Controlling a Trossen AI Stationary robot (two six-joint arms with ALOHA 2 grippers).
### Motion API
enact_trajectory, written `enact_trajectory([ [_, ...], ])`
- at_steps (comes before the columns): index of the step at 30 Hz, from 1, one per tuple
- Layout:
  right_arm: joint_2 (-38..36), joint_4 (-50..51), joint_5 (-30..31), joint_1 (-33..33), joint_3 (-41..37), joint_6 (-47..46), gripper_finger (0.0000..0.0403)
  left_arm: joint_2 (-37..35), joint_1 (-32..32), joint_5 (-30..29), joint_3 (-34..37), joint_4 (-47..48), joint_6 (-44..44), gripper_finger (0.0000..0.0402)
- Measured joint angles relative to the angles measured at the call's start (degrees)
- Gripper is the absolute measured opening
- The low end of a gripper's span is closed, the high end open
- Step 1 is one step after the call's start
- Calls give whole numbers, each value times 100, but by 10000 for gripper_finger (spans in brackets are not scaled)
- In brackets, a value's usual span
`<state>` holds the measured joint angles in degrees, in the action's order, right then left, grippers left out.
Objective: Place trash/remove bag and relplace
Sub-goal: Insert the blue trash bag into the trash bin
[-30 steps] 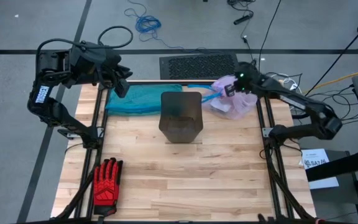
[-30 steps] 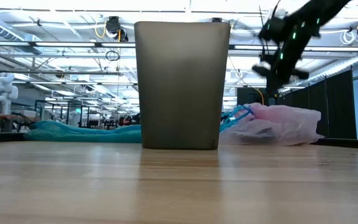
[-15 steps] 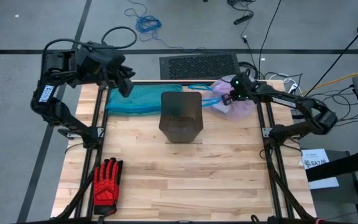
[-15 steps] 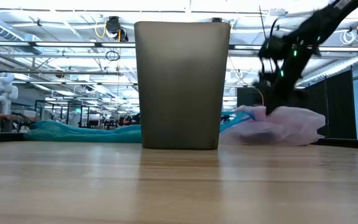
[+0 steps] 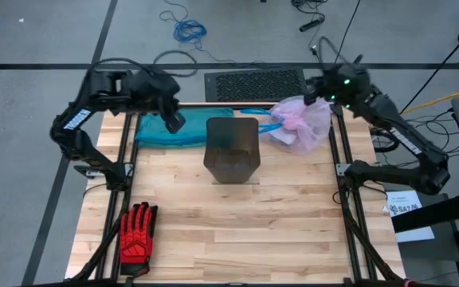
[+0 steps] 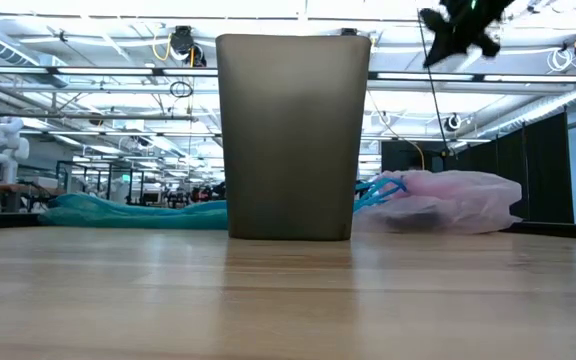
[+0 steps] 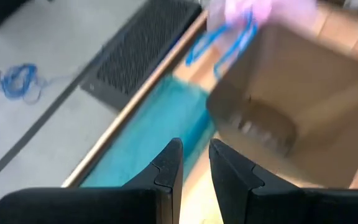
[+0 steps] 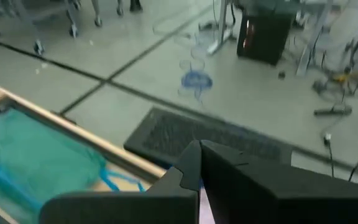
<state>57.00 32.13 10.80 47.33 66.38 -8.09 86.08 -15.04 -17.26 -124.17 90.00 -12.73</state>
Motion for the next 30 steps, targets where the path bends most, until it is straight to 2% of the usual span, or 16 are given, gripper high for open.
enact_trajectory([
  [8, 8, 256, -2, 0, 973, 271, 13, -530, -270, 308, 2087, -205, 154, 77],
  [13, 10, 331, -7, 0, 1028, 288, 29, -958, -526, 905, 3471, -1374, 168, 72],
  [16, 15, 399, -12, 0, 1026, 283, 37, -1267, -902, 1198, 4167, -1869, 524, 52],
  [22, 19, 381, -34, -4, 1026, 238, 46, -1318, -1653, 1766, 5281, -2142, 1637, 4],
  [26, 19, 379, -68, -7, 1026, 126, 48, -1172, -1961, 2274, 5809, -2476, 1998, 16],
  [30, 19, 370, -130, -17, 1026, 46, 48, -935, -2063, 2417, 5904, -2687, 2320, 36],
])
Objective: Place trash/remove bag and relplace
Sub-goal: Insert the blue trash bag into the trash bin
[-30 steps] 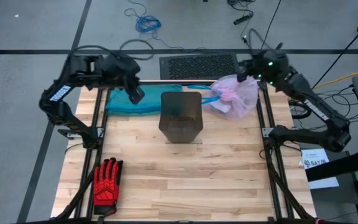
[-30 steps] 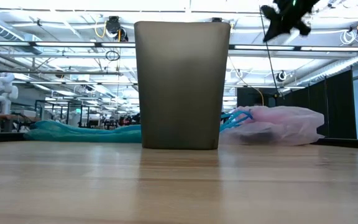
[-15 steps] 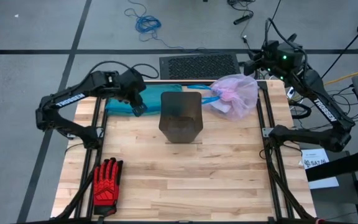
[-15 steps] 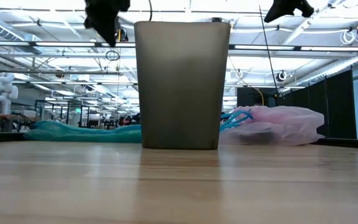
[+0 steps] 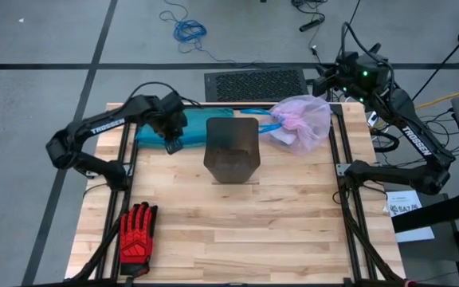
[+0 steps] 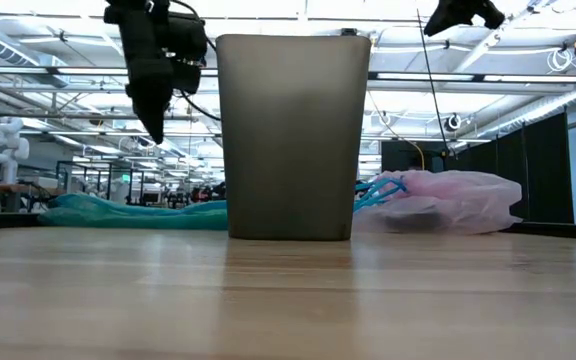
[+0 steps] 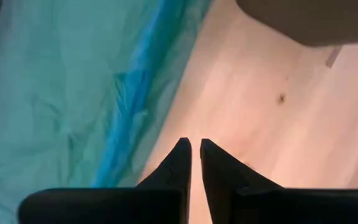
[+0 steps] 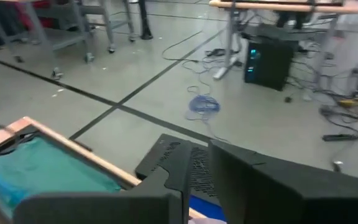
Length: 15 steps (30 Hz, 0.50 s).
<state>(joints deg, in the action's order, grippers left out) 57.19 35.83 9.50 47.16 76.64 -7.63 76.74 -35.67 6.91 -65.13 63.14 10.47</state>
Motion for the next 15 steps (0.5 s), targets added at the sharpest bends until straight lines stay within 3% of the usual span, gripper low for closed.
enact_trajectory([
  [6, 0, -94, -541, -9, 0, 144, 48, 453, -1, 21, -2, -620, 269, 86],
  [15, -2, -95, -518, -4, 0, 190, 89, 1429, -24, -96, -6, -1254, 710, 154],
])
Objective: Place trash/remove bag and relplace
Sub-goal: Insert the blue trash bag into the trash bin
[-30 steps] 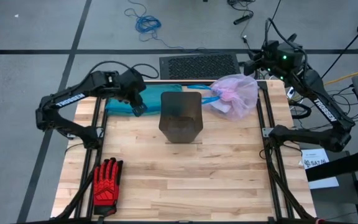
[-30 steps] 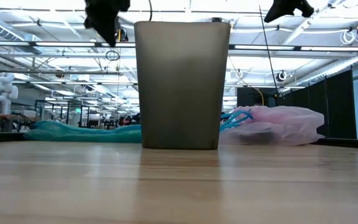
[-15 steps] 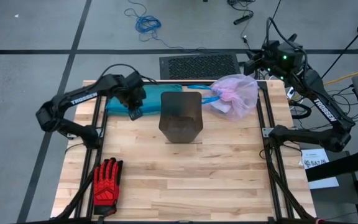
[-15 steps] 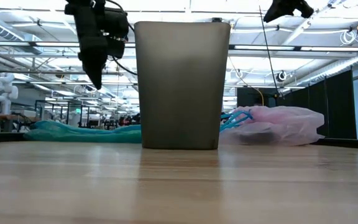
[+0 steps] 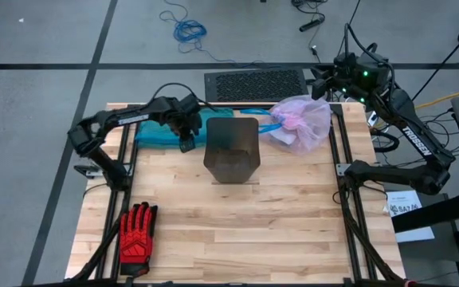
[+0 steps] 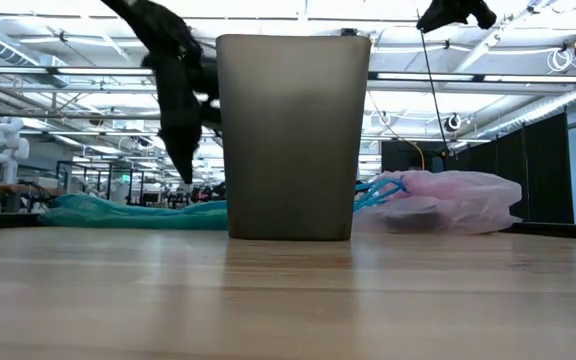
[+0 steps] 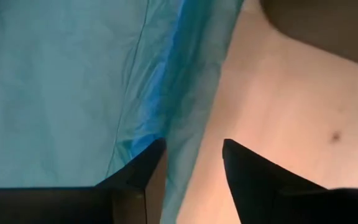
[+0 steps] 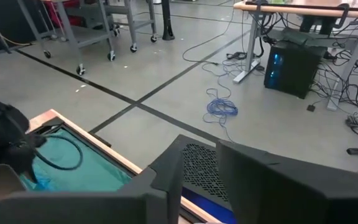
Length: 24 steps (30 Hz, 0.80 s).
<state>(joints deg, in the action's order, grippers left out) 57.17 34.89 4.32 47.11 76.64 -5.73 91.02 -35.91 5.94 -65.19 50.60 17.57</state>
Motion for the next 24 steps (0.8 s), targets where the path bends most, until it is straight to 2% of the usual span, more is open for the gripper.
enact_trajectory([
  [6, 0, -2, 5, 2, 0, -66, 117, 652, -157, -259, -4, -476, -40, 162],
  [12, 0, -43, 6, 2, 0, -241, 125, 1034, -380, -604, -4, -642, -118, 156],
  [15, 0, -43, 4, 2, 0, -257, 126, 1060, -476, -602, -3, -719, -71, 124],
  [20, 0, -43, 4, 2, 0, -257, 125, 1043, -623, -359, -55, -744, -115, 16],
  [24, -7, -42, -8, 2, 0, -257, 125, 832, -740, -295, -221, -534, -218, 3],
])
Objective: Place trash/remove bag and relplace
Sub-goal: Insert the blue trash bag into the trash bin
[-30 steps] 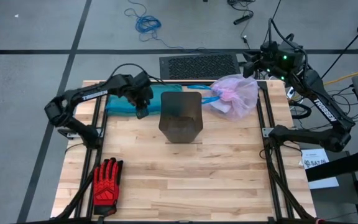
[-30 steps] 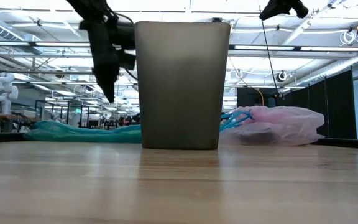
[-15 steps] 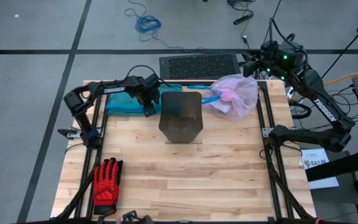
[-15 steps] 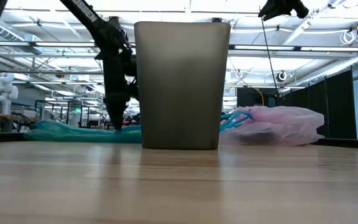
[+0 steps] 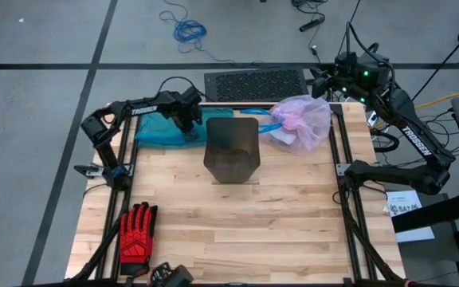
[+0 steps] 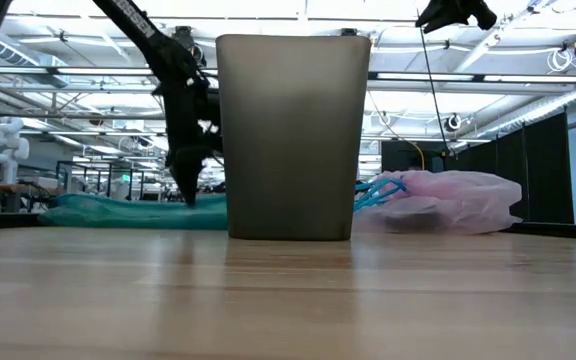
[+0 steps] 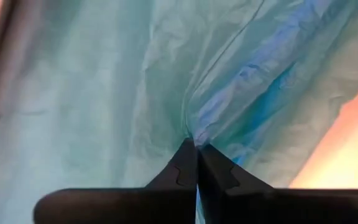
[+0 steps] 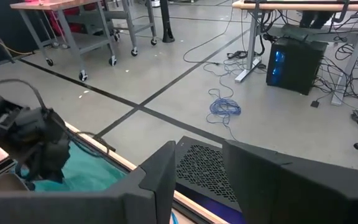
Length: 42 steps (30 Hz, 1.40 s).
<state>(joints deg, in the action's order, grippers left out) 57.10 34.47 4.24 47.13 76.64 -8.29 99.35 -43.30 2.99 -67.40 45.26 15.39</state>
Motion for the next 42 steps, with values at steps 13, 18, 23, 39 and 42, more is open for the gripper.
enact_trajectory([
  [13, -11, -719, -648, -2, -2, 205, 125, -1581, -427, -614, -1757, 1646, -10, 1],
  [18, -9, -1024, -1027, -41, -2, 199, 125, -1894, -569, -828, -2894, 2211, -82, 1],
  [23, 22, -1402, -1236, -328, -2, 4, 125, -1901, -643, -840, -4108, 2647, -316, 0],
  [39, 1323, -3084, -419, -2679, -2, -1002, 126, -1886, -652, -477, -6160, 2662, -1212, 0],
  [42, 1848, -3711, 368, -3196, -2, -1006, 133, -1884, -652, -448, -6280, 2472, -1214, 0],
])
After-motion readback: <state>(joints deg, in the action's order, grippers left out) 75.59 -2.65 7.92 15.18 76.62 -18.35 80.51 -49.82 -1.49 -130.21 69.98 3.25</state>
